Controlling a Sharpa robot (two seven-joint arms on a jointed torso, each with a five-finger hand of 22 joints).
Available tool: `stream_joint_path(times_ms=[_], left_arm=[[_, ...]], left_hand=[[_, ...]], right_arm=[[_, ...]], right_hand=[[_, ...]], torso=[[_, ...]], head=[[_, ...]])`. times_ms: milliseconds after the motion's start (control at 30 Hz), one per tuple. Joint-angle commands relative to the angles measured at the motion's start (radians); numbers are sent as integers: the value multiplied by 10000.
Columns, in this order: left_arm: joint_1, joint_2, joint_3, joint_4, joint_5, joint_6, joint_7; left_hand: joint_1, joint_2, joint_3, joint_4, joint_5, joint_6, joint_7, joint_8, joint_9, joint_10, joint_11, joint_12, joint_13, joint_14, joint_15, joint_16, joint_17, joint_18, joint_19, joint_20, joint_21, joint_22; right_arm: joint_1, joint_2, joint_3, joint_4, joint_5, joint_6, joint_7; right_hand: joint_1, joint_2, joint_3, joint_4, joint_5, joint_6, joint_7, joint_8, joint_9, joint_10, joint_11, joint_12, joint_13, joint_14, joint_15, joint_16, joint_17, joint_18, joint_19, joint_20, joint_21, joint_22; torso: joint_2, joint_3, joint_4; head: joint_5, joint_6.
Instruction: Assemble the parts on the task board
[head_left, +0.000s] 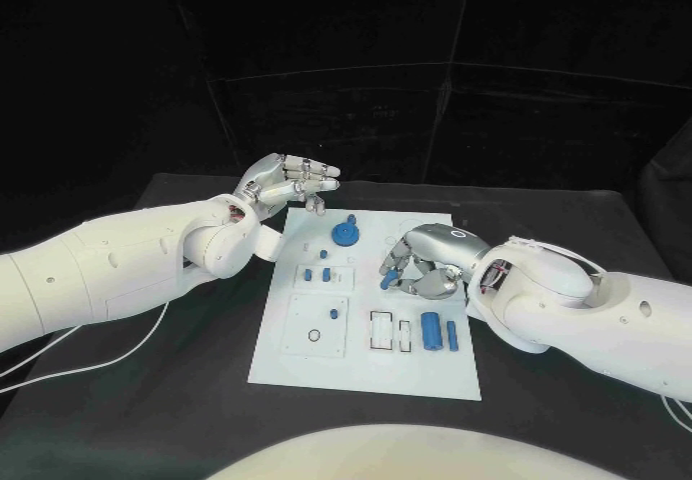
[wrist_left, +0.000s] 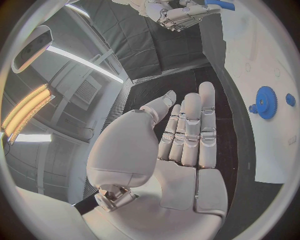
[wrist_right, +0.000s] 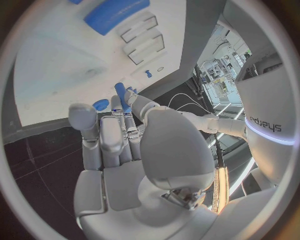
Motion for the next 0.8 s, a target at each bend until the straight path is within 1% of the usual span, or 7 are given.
stream_joint_path(times_ms=[33,200,300,367,467,600,800], left_arm=[[13,14,9,6,50,42,99],[13,37,9,-2,50,39,108],[14,66,10,-10,50,38,112],[15,77,10,-9,50,39,114],[16,88,10,-4,50,40,114],[18,99,11,3,50,51,103],[19,109,12,4,50,63,94]], left_hand=[[21,84,-27,-3,-15,-68,-12,47,-8,-52,1,49,-9,-55,12,-51,-9,128,-50,32,-32,-9],[21,84,-27,-3,-15,-68,-12,47,-8,-52,1,49,-9,-55,12,-51,-9,128,-50,32,-32,-9],[21,84,-27,-3,-15,-68,-12,47,-8,-52,1,49,-9,-55,12,-51,-9,128,-50,32,-32,-9],[21,84,-27,-3,-15,-68,-12,47,-8,-52,1,49,-9,-55,12,-51,-9,128,-50,32,-32,-9],[21,84,-27,-3,-15,-68,-12,47,-8,-52,1,49,-9,-55,12,-51,-9,128,-50,32,-32,-9],[21,84,-27,-3,-15,-68,-12,47,-8,-52,1,49,-9,-55,12,-51,-9,128,-50,32,-32,-9],[21,84,-27,-3,-15,-68,-12,47,-8,-52,1,49,-9,-55,12,-51,-9,128,-50,32,-32,-9]], right_arm=[[17,333,3,2,311,-73,237],[-21,1256,-13,-372,-145,147,444],[-137,1850,-33,-671,-448,413,534],[-233,2142,-43,-838,-668,611,561],[-371,2482,-50,-1062,-1012,840,586],[-534,2831,-56,-1321,-1264,1068,630],[-662,3112,-61,-1506,-1377,1212,729]], right_hand=[[-76,-50,60,-12,67,63,-6,4,7,83,-15,-49,-4,241,-57,26,-2,-49,44,15,51,-2],[-67,-51,76,-23,84,62,-3,-1,6,81,-11,-65,-5,237,-56,19,-16,-47,38,14,47,-14],[-66,-52,91,-30,100,53,7,-11,2,76,-3,-86,-7,232,-52,6,-39,-41,23,13,32,-47],[-76,-52,98,-27,109,43,15,-20,-2,70,4,-102,-8,231,-48,6,-41,-40,16,14,26,-59],[-91,-53,103,-22,116,32,25,-31,-6,65,13,-119,-9,224,-43,-11,-71,-40,9,17,21,-70],[-96,-58,104,-22,118,27,29,-35,-7,62,16,-126,-10,221,-41,-21,-86,-38,2,18,13,-87],[-92,-63,112,-31,129,22,34,-42,-9,60,17,-137,-10,218,-38,-22,-89,-38,-3,20,10,-91]], torso=[[2,-12,16],[3,-13,15],[10,-26,44],[-2,-30,31],[-5,-32,22],[1,-13,27],[-3,-7,12]], head=[[33,-48],[50,-72],[55,-84],[96,-114],[172,-134],[221,-139],[295,-188]])
